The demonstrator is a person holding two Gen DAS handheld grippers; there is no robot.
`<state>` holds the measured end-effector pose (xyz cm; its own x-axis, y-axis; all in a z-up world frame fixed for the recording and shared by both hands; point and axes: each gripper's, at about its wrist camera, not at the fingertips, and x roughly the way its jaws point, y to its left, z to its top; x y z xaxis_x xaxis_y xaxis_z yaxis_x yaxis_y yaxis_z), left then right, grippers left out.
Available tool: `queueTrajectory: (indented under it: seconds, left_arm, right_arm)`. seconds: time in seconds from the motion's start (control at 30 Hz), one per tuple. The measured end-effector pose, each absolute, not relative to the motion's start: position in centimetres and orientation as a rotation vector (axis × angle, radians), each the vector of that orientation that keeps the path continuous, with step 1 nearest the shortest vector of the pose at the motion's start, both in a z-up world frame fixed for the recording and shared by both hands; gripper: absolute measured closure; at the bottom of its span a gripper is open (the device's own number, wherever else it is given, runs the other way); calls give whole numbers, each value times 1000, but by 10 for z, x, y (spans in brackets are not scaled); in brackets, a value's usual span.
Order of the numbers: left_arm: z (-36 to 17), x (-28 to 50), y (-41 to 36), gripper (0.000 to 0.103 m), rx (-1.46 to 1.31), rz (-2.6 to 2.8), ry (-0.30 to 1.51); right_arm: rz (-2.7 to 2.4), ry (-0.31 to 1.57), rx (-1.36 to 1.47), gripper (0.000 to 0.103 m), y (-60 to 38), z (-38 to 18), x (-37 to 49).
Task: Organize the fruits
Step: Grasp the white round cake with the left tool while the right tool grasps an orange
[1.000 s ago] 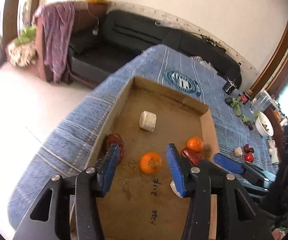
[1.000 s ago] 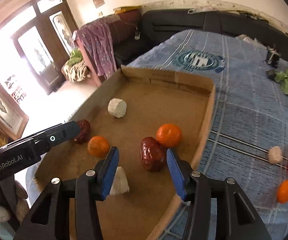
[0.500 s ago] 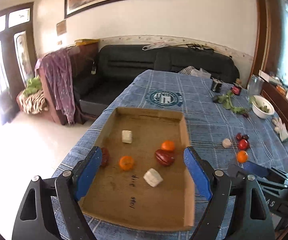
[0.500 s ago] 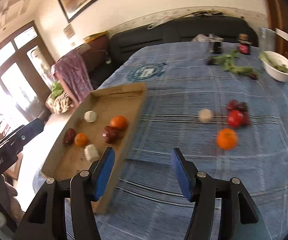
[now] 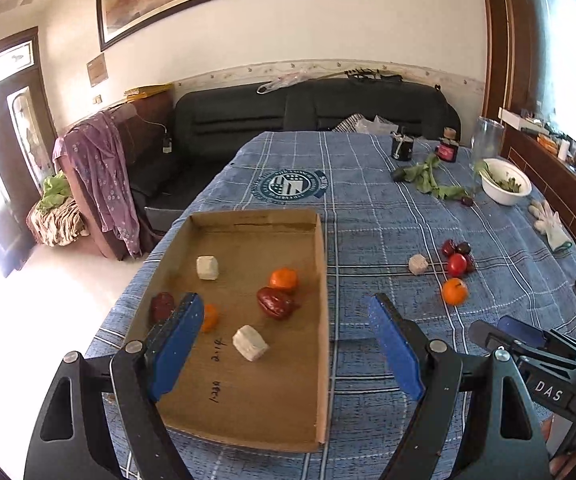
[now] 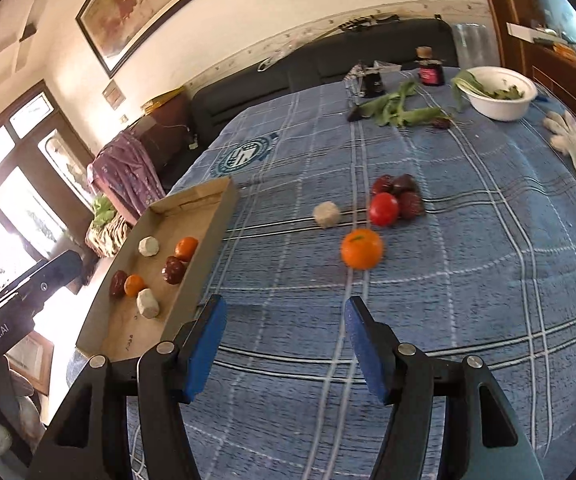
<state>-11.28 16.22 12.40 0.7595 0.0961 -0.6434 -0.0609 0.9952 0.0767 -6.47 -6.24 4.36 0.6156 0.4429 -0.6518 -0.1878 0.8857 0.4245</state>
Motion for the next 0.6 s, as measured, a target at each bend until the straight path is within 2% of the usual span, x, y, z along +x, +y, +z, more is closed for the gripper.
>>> queueTrajectory:
  seconds: [0.6]
  left_arm:
    - [82,-86,134,20,10,-61,834]
  right_arm:
    - [263,892,351,37,-120,19,-43]
